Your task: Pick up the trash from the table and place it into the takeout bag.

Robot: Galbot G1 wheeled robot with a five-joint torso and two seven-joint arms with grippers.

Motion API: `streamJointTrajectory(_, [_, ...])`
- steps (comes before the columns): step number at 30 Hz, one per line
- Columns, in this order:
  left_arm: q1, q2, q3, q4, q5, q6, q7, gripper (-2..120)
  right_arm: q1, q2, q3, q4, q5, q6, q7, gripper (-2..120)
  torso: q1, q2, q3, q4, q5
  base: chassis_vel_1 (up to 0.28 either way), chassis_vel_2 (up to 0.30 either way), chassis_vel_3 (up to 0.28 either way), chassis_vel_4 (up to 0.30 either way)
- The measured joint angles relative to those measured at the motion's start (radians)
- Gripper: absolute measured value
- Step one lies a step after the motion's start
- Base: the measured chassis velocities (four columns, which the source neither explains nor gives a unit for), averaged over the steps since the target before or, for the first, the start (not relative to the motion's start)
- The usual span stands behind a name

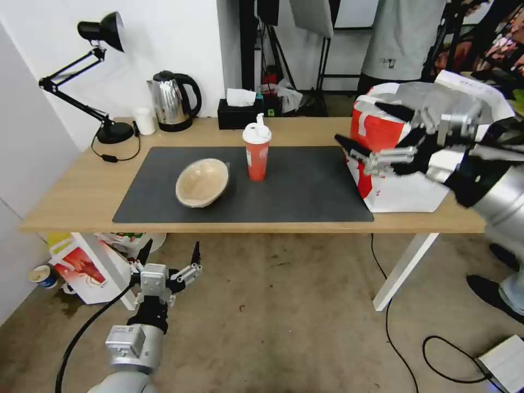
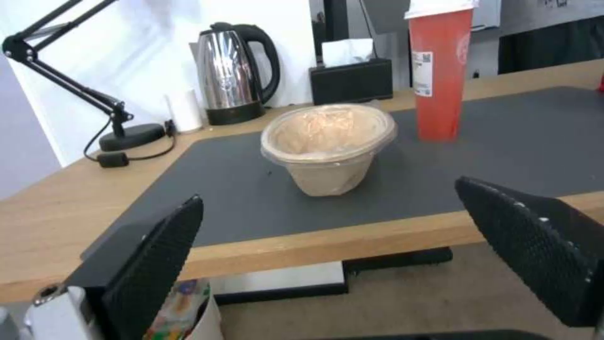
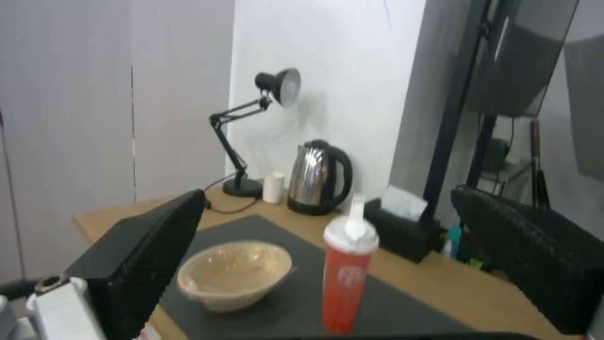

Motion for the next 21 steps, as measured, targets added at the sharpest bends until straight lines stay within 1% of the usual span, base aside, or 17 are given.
streamJointTrajectory(1, [0.0,0.0,0.0,0.0,0.0,0.0,0.0,100,0.002,0.015,-0.021,-0.007,-0.019,0.001,-0.013,100,0.0,0.0,0.0,-0.0001,0.0001,0.0,0.0,0.0,0.0])
streamJointTrajectory(2, [0.0,0.0,0.0,0.0,0.0,0.0,0.0,100,0.008,0.048,-0.071,-0.025,-0.059,0.003,-0.04,100,0.0,0.0,0.0,-0.0001,0.0,0.0,0.0,0.0,0.0])
streamJointTrajectory(3, [0.0,0.0,0.0,0.0,0.0,0.0,0.0,100,0.012,0.062,-0.099,-0.035,-0.077,0.004,-0.051,100,0.0,0.0,0.0,-0.0001,0.0001,0.0,0.0,0.0,0.0])
streamJointTrajectory(4, [0.0,0.0,0.0,0.0,0.0,0.0,0.0,100,0.012,0.062,-0.099,-0.035,-0.077,0.004,-0.051,100,0.0,0.0,0.0,-0.0001,0.0001,0.0,0.0,0.0,0.0])
streamJointTrajectory(7, [0.0,0.0,0.0,0.0,0.0,0.0,0.0,100,0.033,0.092,-0.174,-0.059,-0.11,0.004,-0.077,100,0.0,0.0,0.0,0.0,-0.0001,0.0,0.0,0.0,0.0])
streamJointTrajectory(9, [0.0,0.0,0.0,0.0,0.0,0.0,0.0,100,0.041,0.096,-0.192,-0.063,-0.117,0.004,-0.08,100,0.0,0.0,0.0,-0.0001,-0.0001,0.0,0.0,0.0,0.0])
streamJointTrajectory(13, [0.0,0.0,0.0,0.0,0.0,0.0,0.0,100,0.108,0.127,-0.294,-0.103,-0.166,0.01,-0.094,100,0.0,0.0,0.0,0.0001,-0.0001,0.0,0.0,0.0,0.0])
streamJointTrajectory(14, [0.0,0.0,0.0,0.0,0.0,0.0,0.0,100,0.108,0.127,-0.294,-0.103,-0.166,0.01,-0.094,100,0.0,0.0,0.0,0.0001,-0.0001,0.0,0.0,0.0,0.0])
streamJointTrajectory(18, [0.0,0.0,0.0,0.0,0.0,0.0,0.0,100,0.156,0.169,-0.389,-0.149,-0.225,0.033,-0.119,100,0.0,0.0,0.0,0.0,0.0001,0.0,0.0,0.0,0.0])
streamJointTrajectory(19, [0.0,0.0,0.0,0.0,0.0,0.0,0.0,100,0.156,0.169,-0.389,-0.149,-0.225,0.033,-0.119,100,0.0,0.0,0.0,0.0,0.0001,0.0,0.0,0.0,0.0])
streamJointTrajectory(21, [0.0,0.0,0.0,0.0,0.0,0.0,0.0,100,0.181,0.19,-0.439,-0.174,-0.236,0.036,-0.129,100,0.0,0.0,0.0,0.0,0.0,0.0,0.0,0.0,0.0])
